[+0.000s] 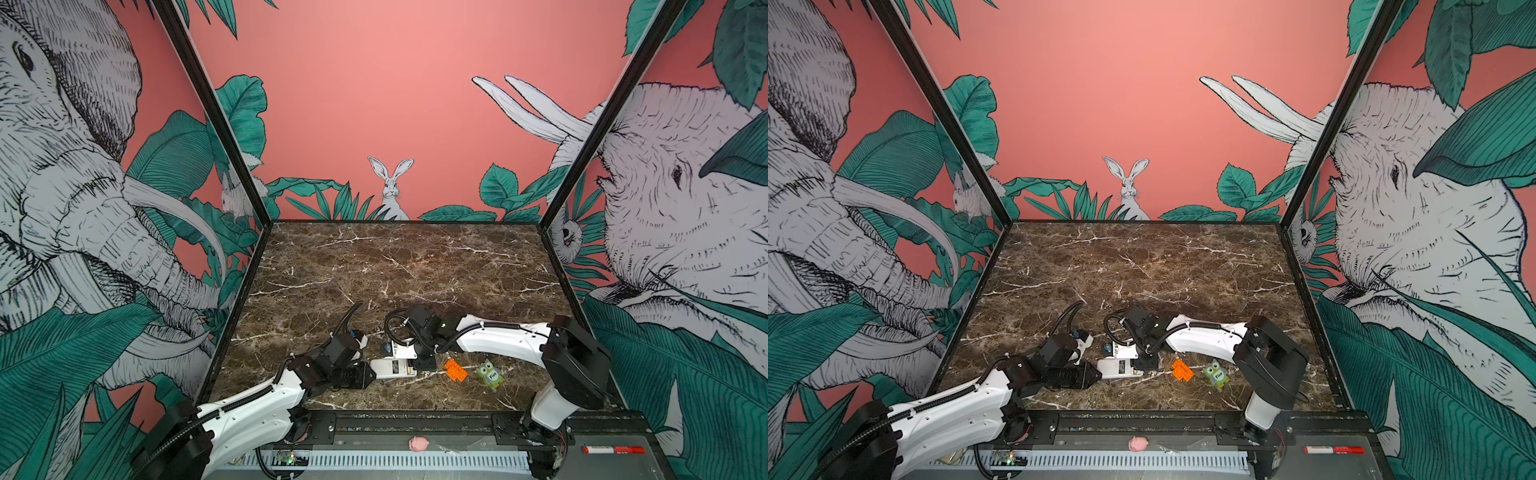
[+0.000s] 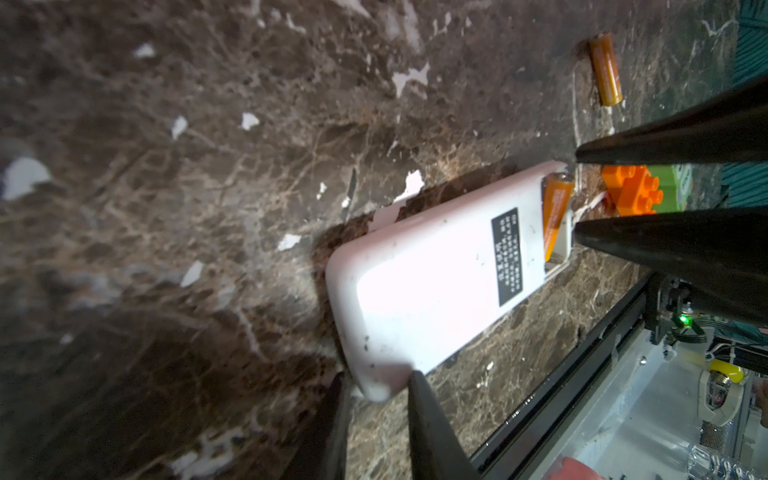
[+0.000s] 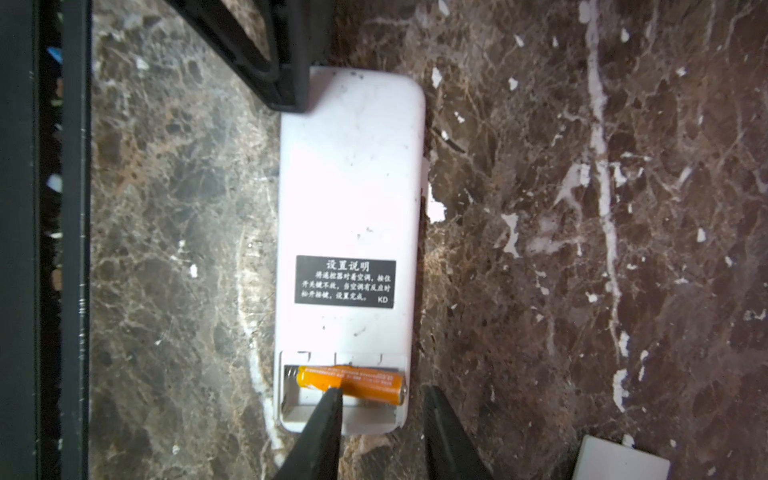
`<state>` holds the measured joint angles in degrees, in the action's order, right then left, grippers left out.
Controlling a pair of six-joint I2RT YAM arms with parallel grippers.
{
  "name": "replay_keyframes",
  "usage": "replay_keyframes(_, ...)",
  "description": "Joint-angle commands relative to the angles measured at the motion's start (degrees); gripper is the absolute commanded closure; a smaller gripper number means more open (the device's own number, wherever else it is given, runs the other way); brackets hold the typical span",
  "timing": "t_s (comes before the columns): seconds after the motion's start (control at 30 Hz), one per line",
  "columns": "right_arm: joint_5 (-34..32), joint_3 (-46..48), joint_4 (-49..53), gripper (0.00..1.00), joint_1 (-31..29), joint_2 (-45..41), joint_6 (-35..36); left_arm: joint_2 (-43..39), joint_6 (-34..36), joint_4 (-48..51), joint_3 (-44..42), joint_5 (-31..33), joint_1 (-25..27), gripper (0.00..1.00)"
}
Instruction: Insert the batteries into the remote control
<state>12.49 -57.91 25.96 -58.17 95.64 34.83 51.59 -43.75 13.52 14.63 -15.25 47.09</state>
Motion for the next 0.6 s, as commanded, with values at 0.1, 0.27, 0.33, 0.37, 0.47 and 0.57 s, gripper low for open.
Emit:
replay_keyframes(0.1,0.3,0.2,-1.1,0.67,0.2,0.5,0.8,-0.4,-0.5,1.4,-0.8,1.4,-0.3,0.73)
replay_keyframes(0.27,0.7,0.2,-0.4,0.68,0.2,0.8,1.2,-0.4,-0.5,1.4,-0.9,1.4,-0.3,0.73)
replay_keyframes(0.33,0.9,0.3,-0.1,0.69,0.2,0.8,1.4,-0.6,-0.5,1.5,-0.8,1.4,-0.3,0.73)
replay_keyframes(0.37,0.9,0.3,-0.1,0.69,0.2,0.8,1.4,-0.5,-0.6,1.4,-0.9,1.4,-0.3,0.73)
replay_keyframes(0.47,1.0,0.5,0.0,0.69,0.2,0.8,1.6,-0.6,-0.6,1.6,-0.9,1.4,-0.3,0.74)
replay_keyframes(0.57,0.6,0.7,0.0,0.7,0.2,1.1,1.7,-0.7,-0.7,1.6,-0.9,1.4,-0.3,0.74)
